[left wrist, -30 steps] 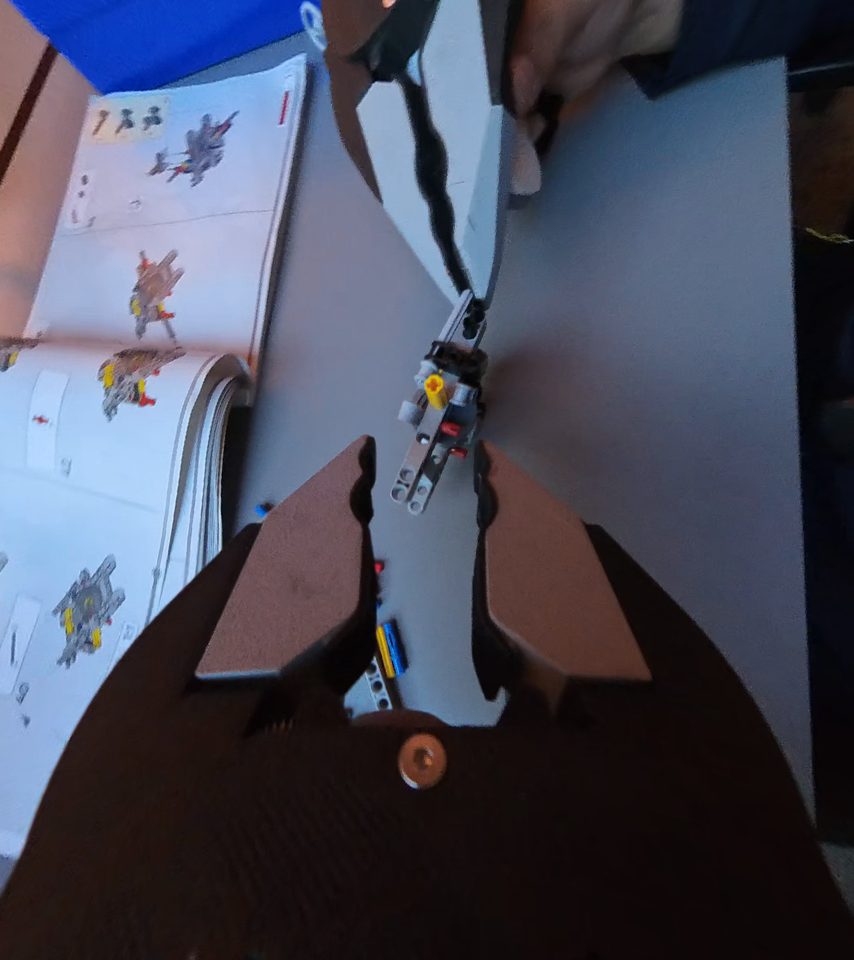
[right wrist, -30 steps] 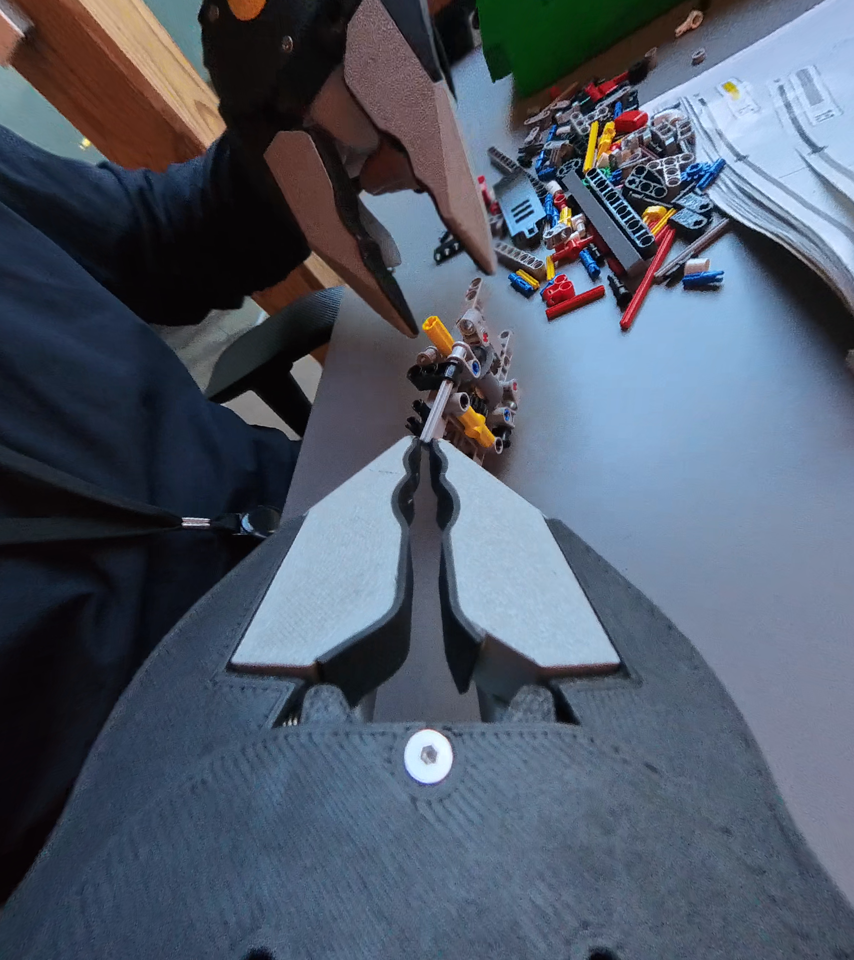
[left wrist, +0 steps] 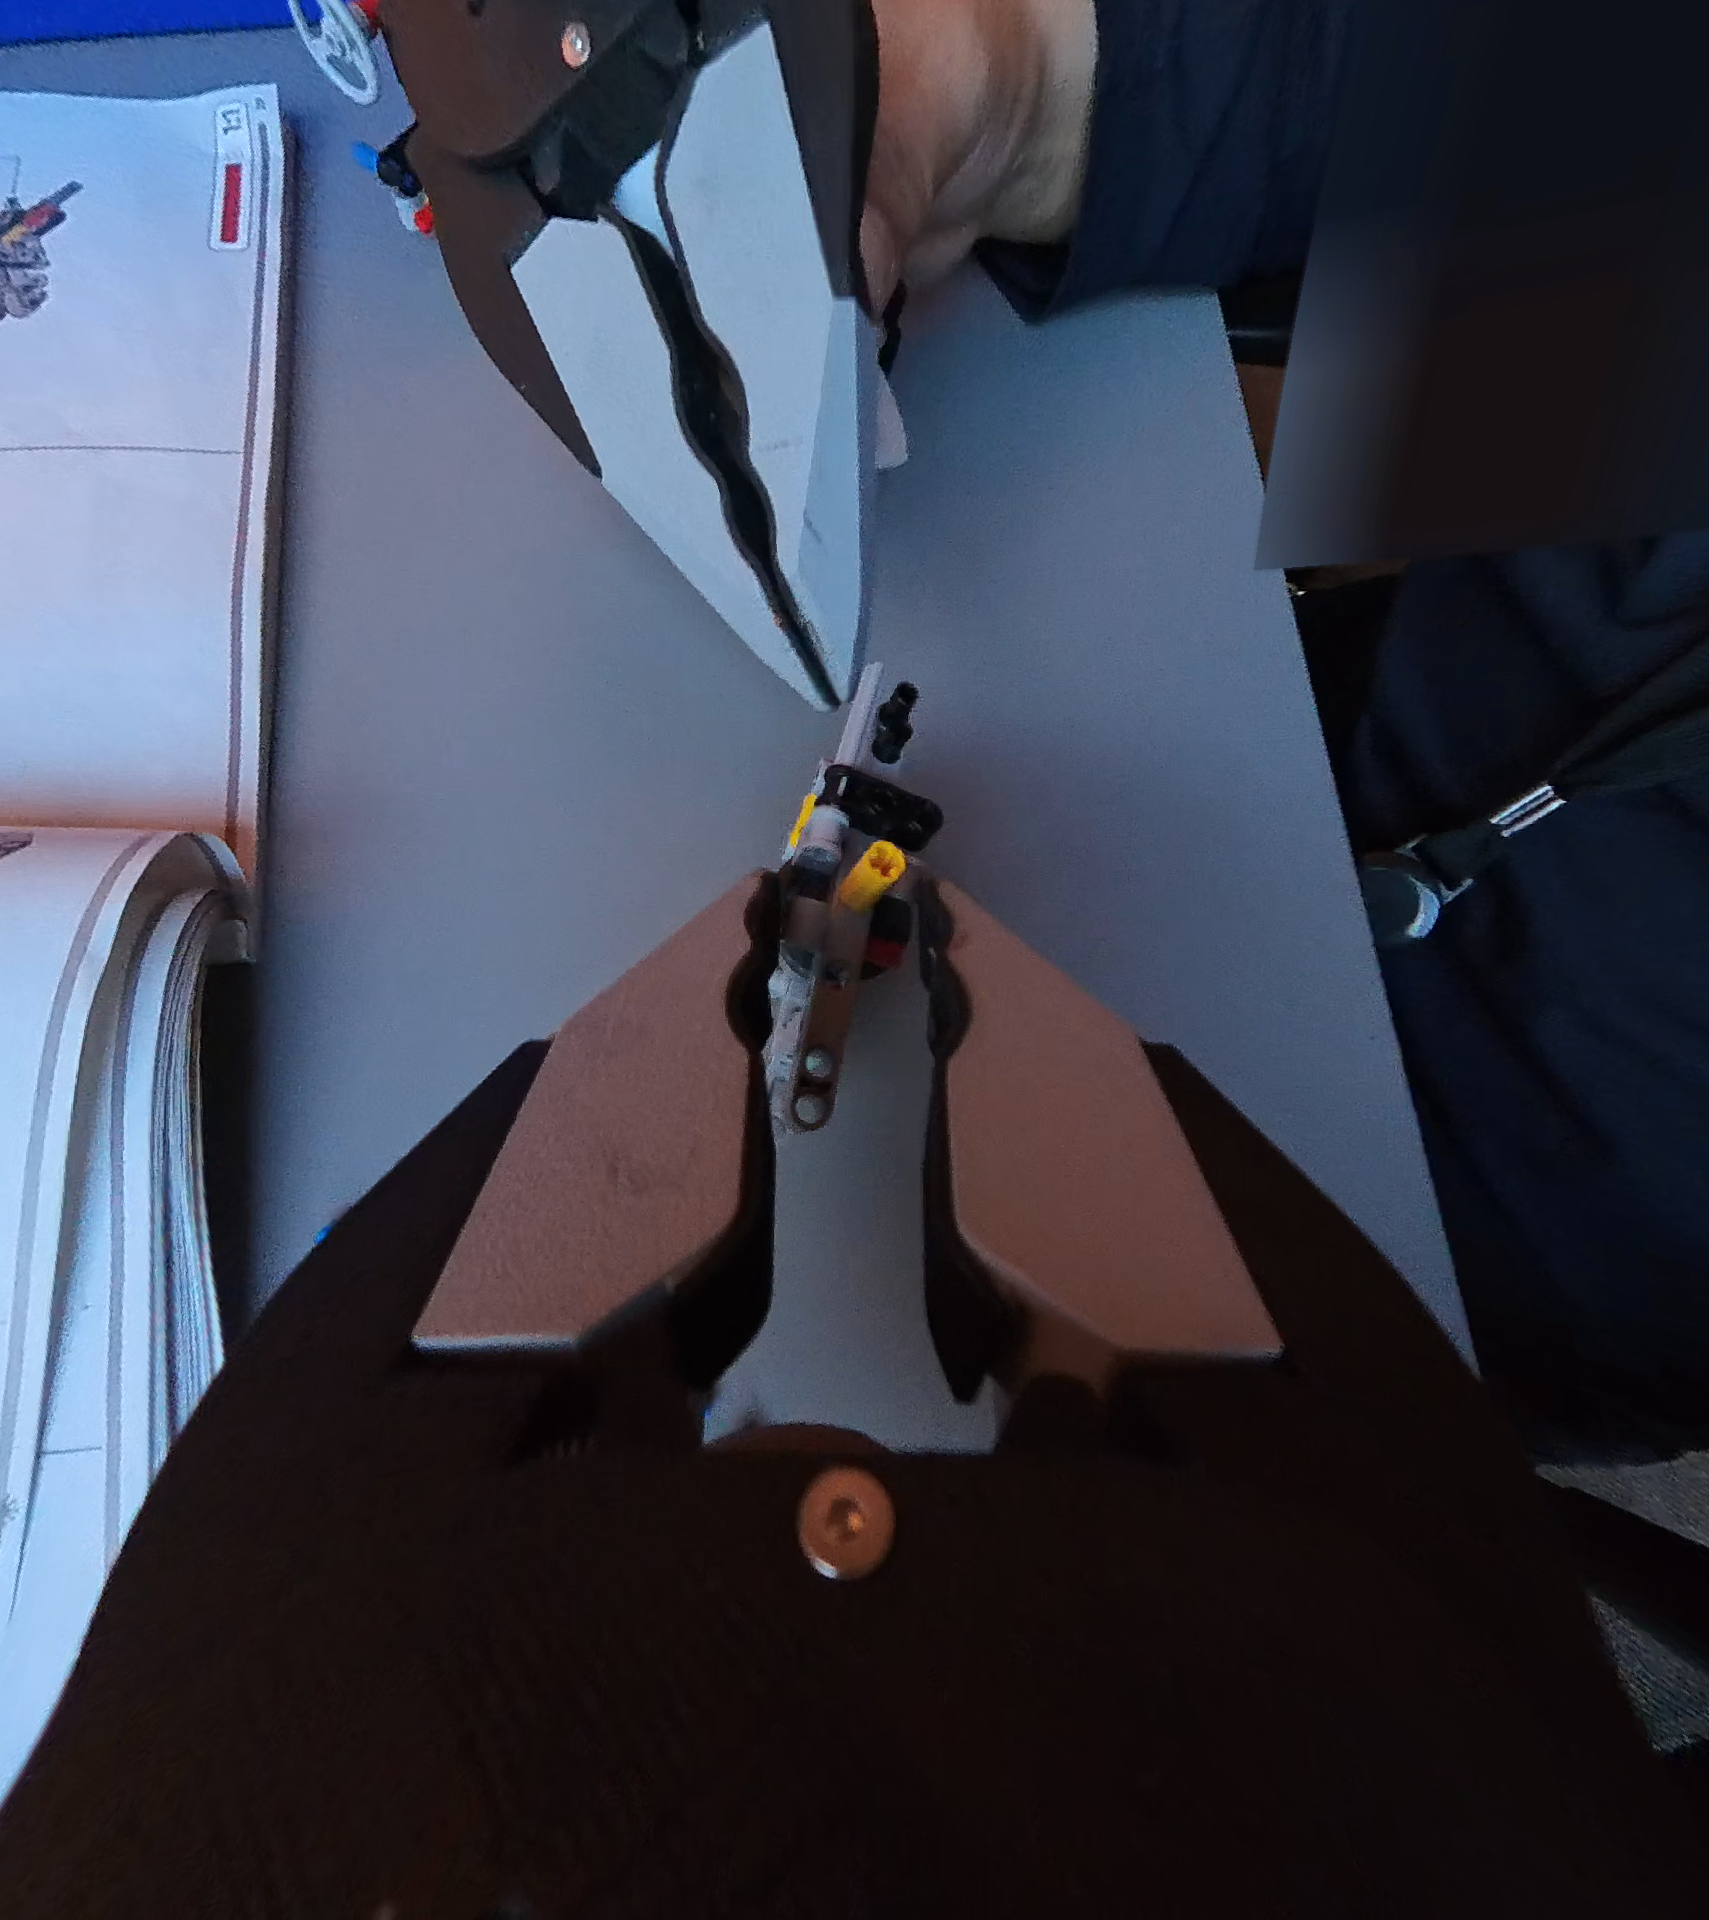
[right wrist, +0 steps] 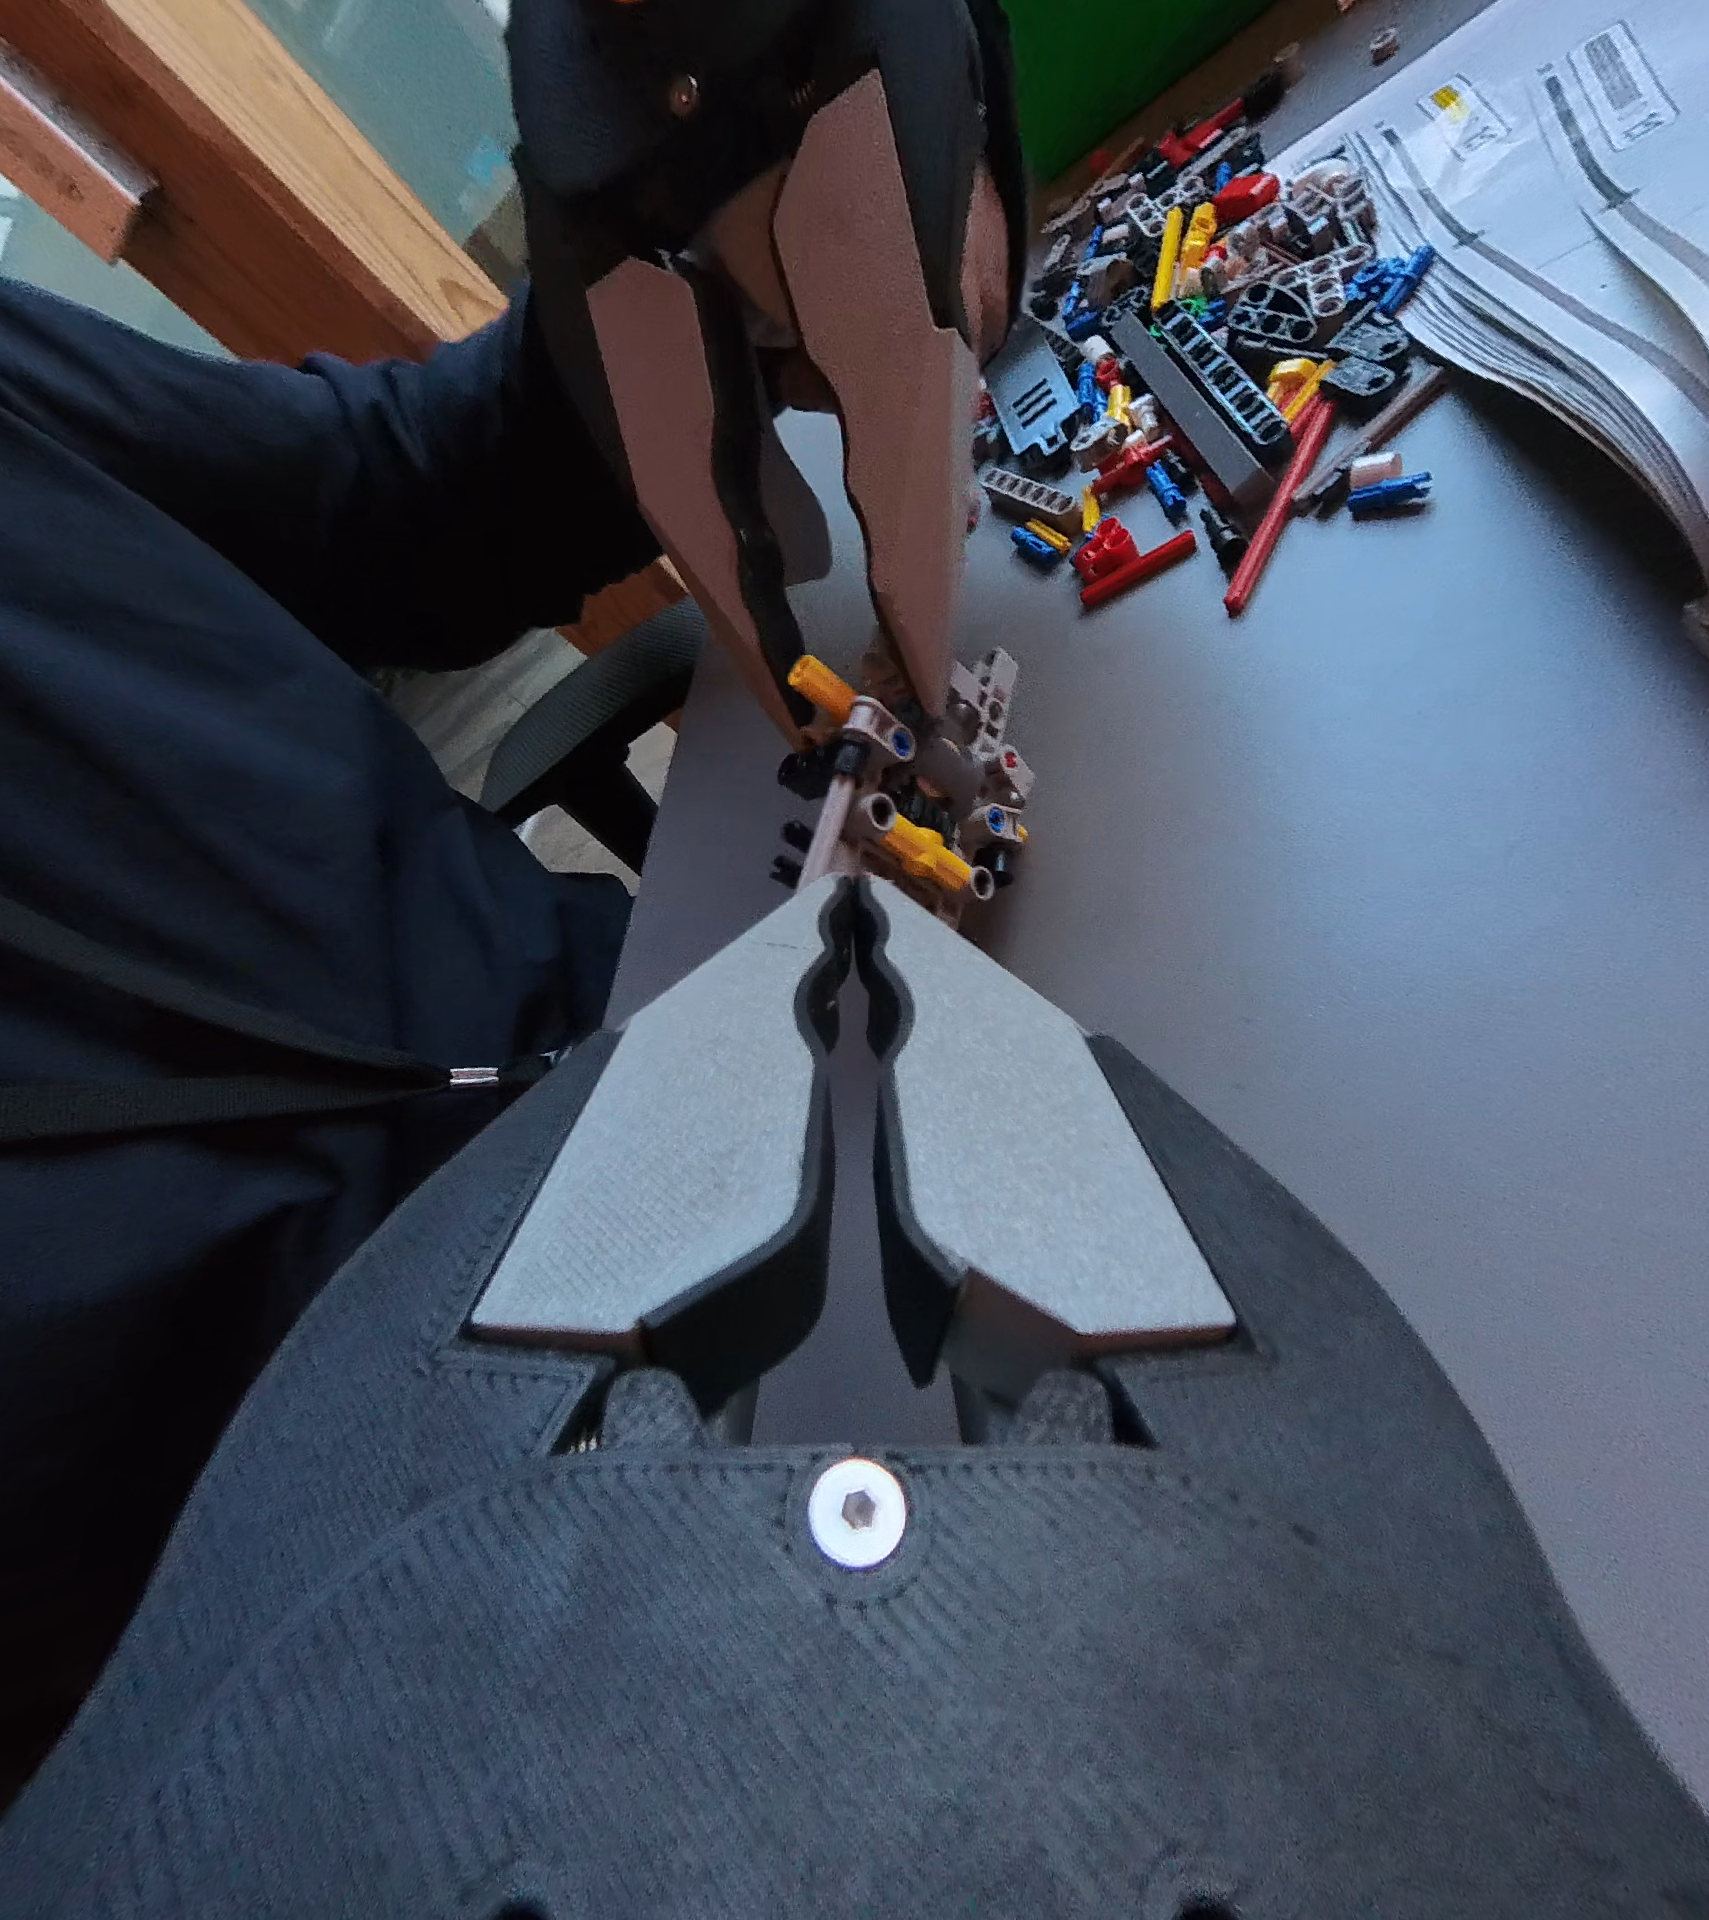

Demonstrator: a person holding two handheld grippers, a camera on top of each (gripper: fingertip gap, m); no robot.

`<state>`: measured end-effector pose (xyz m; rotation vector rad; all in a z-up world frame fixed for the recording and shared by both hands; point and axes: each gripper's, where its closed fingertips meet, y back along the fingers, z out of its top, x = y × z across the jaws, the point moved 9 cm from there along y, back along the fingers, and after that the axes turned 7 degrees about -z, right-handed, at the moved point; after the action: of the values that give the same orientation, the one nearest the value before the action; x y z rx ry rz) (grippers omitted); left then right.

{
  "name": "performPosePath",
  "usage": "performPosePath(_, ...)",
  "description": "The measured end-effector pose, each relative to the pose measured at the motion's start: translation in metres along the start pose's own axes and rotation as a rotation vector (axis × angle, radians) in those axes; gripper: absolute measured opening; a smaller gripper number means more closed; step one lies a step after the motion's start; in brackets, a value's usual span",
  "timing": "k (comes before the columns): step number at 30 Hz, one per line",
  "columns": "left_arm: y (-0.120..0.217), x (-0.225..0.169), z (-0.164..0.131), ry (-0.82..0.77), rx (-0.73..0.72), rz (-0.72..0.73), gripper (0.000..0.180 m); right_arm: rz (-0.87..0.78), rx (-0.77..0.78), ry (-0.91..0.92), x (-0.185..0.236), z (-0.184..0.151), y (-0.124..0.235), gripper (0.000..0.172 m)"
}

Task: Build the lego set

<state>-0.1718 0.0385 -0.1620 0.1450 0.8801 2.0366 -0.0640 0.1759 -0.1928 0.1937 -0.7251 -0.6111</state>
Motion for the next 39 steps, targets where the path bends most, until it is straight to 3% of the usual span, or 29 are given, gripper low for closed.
performPosePath(5,0.001,0.007,-0.004,0.020,-0.068,-0.025,0.023,-0.095,-0.012,0.050,-0.003,0.000,0.003,0.000)
performPosePath(11,0.005,0.031,-0.009,0.122,-0.156,-0.101,0.023,-0.297,-0.077,0.321,0.011,0.006,0.016,0.009)
performPosePath(13,0.006,0.031,-0.012,0.085,-0.180,-0.156,0.023,-0.277,-0.057,0.371,0.012,0.002,0.019,0.007)
performPosePath(19,-0.001,0.020,-0.013,-0.090,-0.147,-0.337,0.022,-0.121,-0.082,0.519,0.030,0.003,0.011,0.035)
performPosePath(31,-0.010,-0.009,-0.015,-0.275,-0.083,-0.536,0.022,-0.005,0.130,0.859,0.062,0.002,-0.041,0.029)
performPosePath(39,-0.007,-0.010,-0.017,-0.293,-0.063,-0.500,0.025,-0.090,0.123,0.918,0.070,-0.002,-0.046,0.030)
